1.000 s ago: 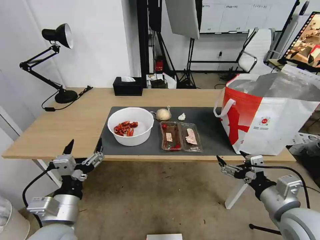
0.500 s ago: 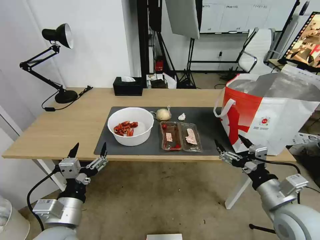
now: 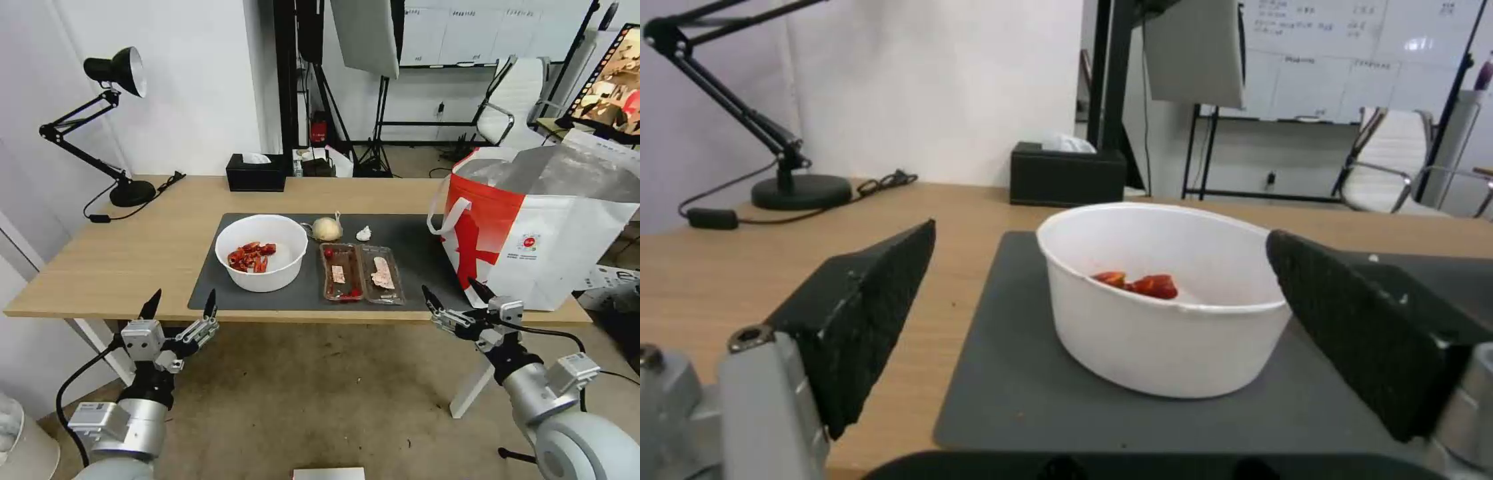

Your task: Pick up the trash from the table and place it into the takeout bag.

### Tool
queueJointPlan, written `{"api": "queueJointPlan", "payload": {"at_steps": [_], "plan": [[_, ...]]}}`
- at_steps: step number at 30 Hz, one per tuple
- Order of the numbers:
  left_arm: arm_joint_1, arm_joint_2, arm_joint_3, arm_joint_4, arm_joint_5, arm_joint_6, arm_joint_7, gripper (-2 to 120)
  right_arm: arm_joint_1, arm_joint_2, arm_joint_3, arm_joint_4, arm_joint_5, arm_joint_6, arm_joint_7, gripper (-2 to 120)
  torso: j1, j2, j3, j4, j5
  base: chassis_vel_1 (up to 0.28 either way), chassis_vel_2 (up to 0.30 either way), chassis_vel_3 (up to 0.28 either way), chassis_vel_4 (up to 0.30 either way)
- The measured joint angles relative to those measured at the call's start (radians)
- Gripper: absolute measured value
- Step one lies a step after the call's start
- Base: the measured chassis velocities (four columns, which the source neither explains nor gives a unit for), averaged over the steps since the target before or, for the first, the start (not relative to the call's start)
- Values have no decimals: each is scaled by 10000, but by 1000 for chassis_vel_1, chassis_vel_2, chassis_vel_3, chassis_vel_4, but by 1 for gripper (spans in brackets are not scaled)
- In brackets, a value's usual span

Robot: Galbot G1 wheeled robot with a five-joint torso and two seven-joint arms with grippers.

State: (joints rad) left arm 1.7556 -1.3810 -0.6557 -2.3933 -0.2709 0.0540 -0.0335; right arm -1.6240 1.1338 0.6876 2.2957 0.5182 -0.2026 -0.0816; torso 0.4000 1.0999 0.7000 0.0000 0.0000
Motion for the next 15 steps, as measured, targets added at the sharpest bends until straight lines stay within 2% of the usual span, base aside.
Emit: {"api": "queueJointPlan", "payload": {"at_steps": [15], "plan": [[7,-30,-9,66,167,-149,25,100,23,51,-129,-99,-213,0,8,100,0,1,0,0,0,0,0,0,0]]}}
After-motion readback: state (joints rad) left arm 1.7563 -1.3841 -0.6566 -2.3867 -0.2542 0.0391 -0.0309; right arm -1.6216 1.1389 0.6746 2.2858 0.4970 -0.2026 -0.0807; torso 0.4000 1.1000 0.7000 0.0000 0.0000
